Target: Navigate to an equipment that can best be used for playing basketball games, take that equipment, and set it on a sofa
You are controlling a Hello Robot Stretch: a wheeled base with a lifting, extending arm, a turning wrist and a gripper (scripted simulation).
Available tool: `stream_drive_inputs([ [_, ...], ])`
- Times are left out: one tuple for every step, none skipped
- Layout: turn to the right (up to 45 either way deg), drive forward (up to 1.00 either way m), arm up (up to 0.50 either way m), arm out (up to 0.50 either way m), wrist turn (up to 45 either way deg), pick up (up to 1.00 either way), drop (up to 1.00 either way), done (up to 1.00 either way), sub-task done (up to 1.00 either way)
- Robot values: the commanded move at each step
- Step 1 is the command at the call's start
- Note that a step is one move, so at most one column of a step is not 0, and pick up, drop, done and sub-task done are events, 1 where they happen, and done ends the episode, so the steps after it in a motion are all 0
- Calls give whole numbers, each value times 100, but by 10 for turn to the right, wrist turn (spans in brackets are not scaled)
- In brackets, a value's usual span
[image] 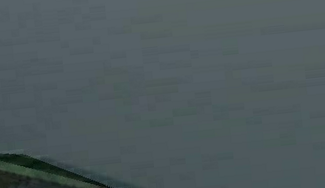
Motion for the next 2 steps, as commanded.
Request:
stream_drive_inputs([
  [0, 0, 0, 50, 0, 0, 0, 0, 0],
  [0, 0, 0, 0, 450, 0, 0, 0, 0],
])
